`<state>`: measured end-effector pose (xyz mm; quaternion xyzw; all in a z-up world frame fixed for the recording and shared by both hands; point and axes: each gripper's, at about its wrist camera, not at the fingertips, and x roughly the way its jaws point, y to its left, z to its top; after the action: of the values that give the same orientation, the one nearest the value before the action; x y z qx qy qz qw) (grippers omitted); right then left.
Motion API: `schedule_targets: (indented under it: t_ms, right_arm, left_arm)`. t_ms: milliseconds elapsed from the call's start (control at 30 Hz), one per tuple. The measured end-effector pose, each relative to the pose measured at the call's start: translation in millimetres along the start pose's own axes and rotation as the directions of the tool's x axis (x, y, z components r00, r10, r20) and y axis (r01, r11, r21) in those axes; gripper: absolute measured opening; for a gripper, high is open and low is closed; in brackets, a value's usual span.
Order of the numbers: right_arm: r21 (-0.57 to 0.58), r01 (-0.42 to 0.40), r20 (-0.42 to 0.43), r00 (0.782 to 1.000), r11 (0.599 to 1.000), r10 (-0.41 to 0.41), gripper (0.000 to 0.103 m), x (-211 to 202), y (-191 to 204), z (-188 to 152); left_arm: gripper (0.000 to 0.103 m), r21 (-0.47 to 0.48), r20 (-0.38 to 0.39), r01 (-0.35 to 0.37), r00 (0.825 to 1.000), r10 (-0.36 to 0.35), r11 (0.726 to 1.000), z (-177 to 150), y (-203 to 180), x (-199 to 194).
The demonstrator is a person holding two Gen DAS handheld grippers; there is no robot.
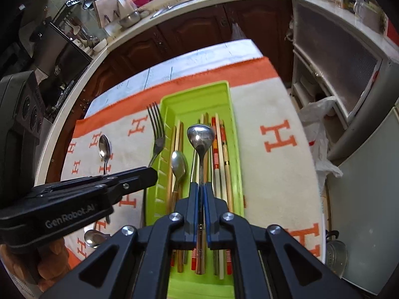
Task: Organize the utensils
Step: 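Lower the fork and small spoon into the green tray and open both tools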
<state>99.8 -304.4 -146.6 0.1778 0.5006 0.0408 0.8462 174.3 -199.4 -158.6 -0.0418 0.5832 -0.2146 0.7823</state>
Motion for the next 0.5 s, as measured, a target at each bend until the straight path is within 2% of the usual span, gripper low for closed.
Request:
schedule_targets:
  t_ms: [100, 167, 233, 300, 500]
  right_arm:
    - [-0.003, 0.012, -0.015, 1.000, 1.000, -0.012, 0.005, 7, -3, -3]
    - [-0.009, 0.030, -0.022, 0.999, 0.999, -0.031, 0.005, 11, -3, -4]
    - [-0.017, 0.028, -0.026, 0.999, 0.999, -0.029, 0.005, 12, -1, -4]
    - [-0.021, 0.029, -0.021, 0.999, 0.999, -0.029, 0.005, 10, 1, -6]
    - [-0.037, 0.012, 0.009, 1.000, 0.999, -0.012, 0.005, -4, 13, -15]
  left_arm:
    - [0.004, 0.024, 0.017, -0.022, 1.000, 0.022, 0.999, -5, -1, -6]
    - [0.010, 0.044, 0.038, -0.040, 0.999, 0.038, 0.998, -10, 0, -15]
    - [0.029, 0.061, 0.064, -0.059, 0.996, 0.055, 0.996, -14, 0, -27]
    - [0.036, 0.066, 0.095, -0.080, 0.993, 0.074, 0.995, -20, 2, -40]
    - [0.037, 0.067, 0.164, -0.126, 0.980, 0.114, 0.990, -37, 12, -74]
